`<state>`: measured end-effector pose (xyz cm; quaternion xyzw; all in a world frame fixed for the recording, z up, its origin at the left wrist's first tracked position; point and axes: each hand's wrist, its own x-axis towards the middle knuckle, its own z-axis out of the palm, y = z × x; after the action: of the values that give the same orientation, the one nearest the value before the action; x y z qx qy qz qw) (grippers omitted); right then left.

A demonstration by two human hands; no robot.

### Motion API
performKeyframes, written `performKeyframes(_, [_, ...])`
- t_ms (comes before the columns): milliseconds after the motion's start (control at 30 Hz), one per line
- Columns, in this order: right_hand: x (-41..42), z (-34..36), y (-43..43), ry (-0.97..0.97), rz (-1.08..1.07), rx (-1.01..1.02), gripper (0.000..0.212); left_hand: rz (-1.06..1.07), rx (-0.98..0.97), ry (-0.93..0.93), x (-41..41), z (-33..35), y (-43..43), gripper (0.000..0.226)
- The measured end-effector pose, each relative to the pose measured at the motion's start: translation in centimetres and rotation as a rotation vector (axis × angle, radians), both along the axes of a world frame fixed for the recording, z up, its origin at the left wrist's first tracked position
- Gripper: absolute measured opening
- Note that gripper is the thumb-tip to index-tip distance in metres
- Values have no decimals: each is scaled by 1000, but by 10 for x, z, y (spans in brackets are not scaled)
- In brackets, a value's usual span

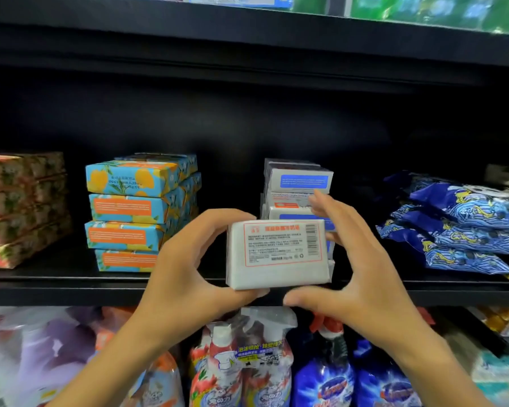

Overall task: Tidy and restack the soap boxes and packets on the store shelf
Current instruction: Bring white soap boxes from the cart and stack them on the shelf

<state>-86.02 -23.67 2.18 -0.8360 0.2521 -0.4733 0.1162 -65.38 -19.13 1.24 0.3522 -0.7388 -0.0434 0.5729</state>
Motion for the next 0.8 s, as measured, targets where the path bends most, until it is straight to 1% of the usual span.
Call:
performKeyframes(33, [1,2,0,-51,32,113,93,19,-32,-30,-1,0,-1,61])
performKeyframes(100, [2,6,-2,-98,83,236,83,20,-72,-43,-3,-2,-4,61])
performKeyframes(133, [2,8,-3,-84,91,252,75,12,-86,-40,-3,-3,-5,59])
performKeyframes(233, [4,12,-1,-58,67,214,51,19,-92,-44,-2,-8,-9,56])
performKeyframes(300, [5,8,0,-87,32,156,47,38,-31,-41,1,-11,-10,66])
performKeyframes(367, [10,2,1,-96,-45,19,45,8,96,-2,3,-12,-8,78])
performKeyframes(400, [12,-1,0,-101,-71,-60,42,-12,159,37,3,-12,-7,80])
performKeyframes(500, [20,-8,-4,-101,-51,-266,43,-47,293,204,2,-11,-8,74])
performKeyframes(567, [24,-14,-7,-99,-30,-373,48,-44,347,239,4,-10,-11,73])
performKeyframes(667, [29,-20,-11,-80,0,-429,42,-91,367,244,8,-8,-11,69])
performKeyframes(800, [30,-27,-14,-13,-64,-400,50,-22,266,244,18,-13,-4,61])
